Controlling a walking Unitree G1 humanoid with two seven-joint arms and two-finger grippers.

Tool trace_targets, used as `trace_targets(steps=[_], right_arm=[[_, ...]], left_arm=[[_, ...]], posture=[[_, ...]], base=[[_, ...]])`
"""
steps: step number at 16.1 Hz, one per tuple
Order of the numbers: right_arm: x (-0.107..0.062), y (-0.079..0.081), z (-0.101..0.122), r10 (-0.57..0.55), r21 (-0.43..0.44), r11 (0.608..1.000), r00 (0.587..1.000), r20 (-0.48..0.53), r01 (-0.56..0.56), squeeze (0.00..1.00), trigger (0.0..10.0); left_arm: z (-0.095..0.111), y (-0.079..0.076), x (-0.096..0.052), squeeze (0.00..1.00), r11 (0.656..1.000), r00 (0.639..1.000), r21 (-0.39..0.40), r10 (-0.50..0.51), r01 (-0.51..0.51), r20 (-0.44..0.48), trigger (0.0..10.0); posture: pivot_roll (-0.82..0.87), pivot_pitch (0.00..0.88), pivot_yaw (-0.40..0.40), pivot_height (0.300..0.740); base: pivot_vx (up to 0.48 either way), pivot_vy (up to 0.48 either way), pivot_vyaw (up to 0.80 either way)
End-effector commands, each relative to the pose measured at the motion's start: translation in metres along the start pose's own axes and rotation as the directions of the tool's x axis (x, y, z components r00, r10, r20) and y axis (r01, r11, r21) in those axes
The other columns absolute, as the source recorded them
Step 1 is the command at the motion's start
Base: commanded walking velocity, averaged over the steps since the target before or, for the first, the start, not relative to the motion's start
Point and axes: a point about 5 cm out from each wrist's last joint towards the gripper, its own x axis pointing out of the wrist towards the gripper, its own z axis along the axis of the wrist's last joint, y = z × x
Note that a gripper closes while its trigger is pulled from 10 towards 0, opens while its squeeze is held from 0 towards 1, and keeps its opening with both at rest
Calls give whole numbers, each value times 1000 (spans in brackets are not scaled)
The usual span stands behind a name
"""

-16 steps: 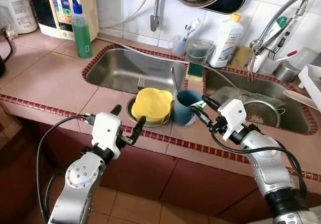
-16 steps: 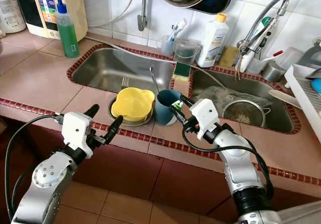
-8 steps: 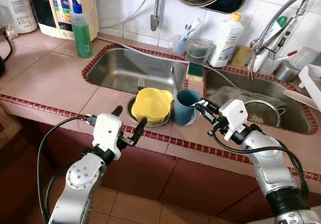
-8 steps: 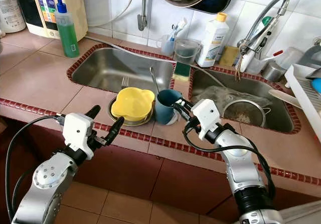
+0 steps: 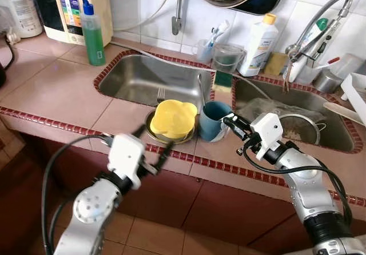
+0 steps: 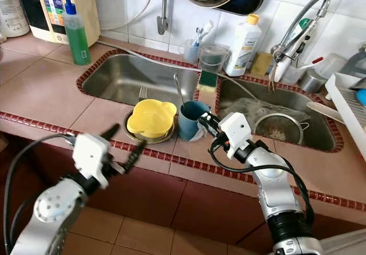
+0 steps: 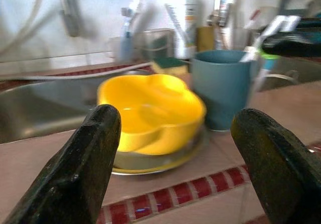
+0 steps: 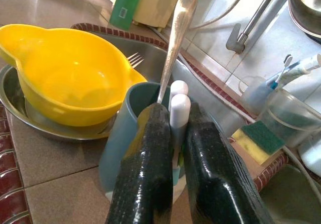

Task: Kitchen organization

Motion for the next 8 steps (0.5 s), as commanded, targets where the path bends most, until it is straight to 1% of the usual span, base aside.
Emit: trace_targets(steps=[1,3,4,5,8], right_arm=[[-2,-10,3,-24,-17,1000,1000,4,24,0,0],[-2,-12,4,-38,-13,999,999,8,38,0,0],[-1,-13,5,-49,-8,999,999,9,49,0,9647],[0,-15,8,-64,8,998,998,17,64,0,10000],[2,-24,18,-119,85,990,991,65,113,0,10000]], left_arm=[[4,-7,1,0,999,999,15,-44,44,9,10000],[5,-8,2,0,999,999,18,-47,47,8,10000],[5,-8,1,0,999,999,21,-48,48,5,10000],[6,-7,1,0,999,999,24,-46,46,4,10000],[6,-2,1,0,999,999,33,-34,34,0,10000]], posture=[[66,0,-120,732],[66,0,-121,732],[66,0,-121,732],[65,0,-120,732],[63,1,-117,732]], base=[[0,0,0],[0,0,0],[0,0,0],[0,0,0],[0,0,0]])
